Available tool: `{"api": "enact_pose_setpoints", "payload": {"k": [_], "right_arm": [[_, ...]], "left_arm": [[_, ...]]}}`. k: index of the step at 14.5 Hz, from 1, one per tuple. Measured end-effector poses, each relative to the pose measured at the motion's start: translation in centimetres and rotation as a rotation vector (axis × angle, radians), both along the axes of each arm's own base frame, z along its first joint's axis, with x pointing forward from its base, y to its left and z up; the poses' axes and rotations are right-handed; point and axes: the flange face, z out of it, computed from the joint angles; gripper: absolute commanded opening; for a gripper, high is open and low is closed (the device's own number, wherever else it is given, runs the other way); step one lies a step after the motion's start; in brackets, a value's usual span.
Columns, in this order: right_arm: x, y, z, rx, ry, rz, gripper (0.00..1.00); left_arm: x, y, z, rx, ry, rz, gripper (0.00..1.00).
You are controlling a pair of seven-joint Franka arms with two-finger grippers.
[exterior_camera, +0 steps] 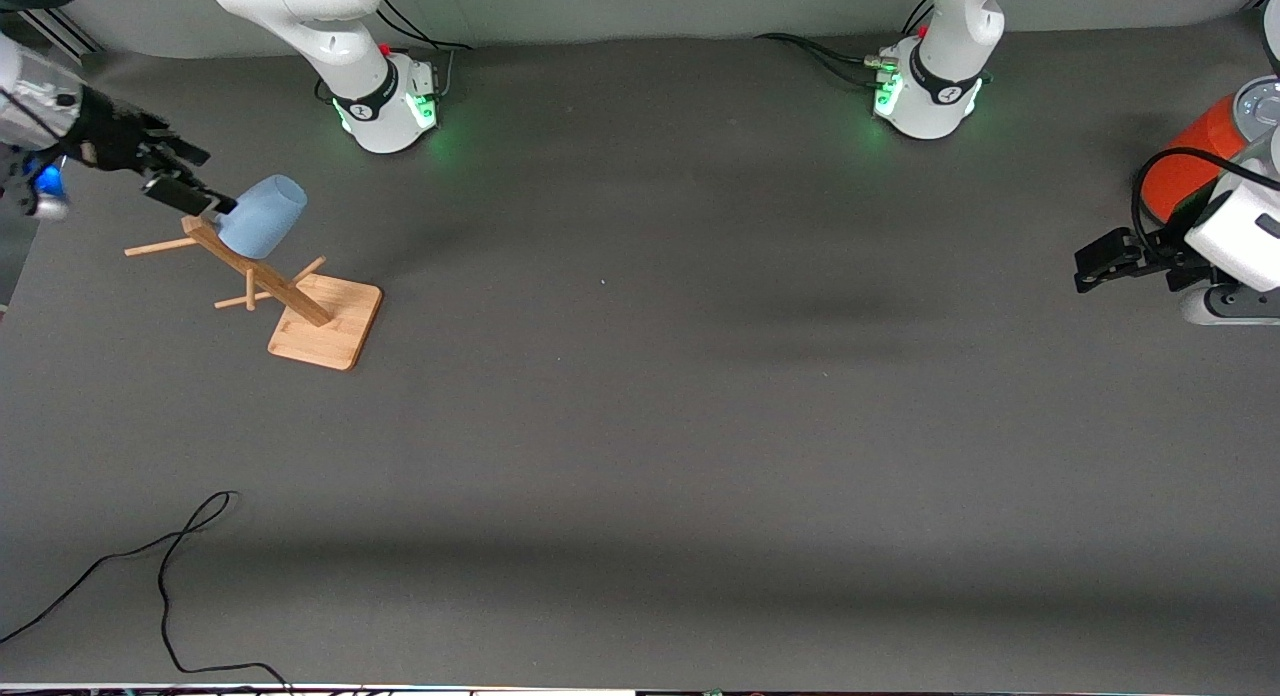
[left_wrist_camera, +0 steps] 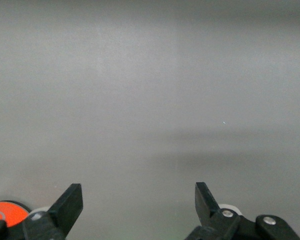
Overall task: Rotate and upright cup with both arms
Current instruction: 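Reach the right gripper to the light blue cup on the wooden stand, then grasp the blue cup with the right gripper and slide it off the peg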
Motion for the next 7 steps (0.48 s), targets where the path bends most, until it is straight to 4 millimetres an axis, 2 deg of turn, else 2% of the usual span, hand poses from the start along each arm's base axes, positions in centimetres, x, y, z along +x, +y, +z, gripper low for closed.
{"api": "enact_pose_setpoints", "payload": {"k": [2,7], "right_arm": [[-0.8,0.1,-1.6,-0.005,-0.019,-0.024,1.0],[-0.7,0.1,-5.8,-0.02,-0.058,-0.052,1.0]], "left_arm": [[0.0,0.0,0.0,0.0,0.0,0.0,1.0],[0.0,0.0,0.2,0.0,-0.001,0.0,1.0]]}}
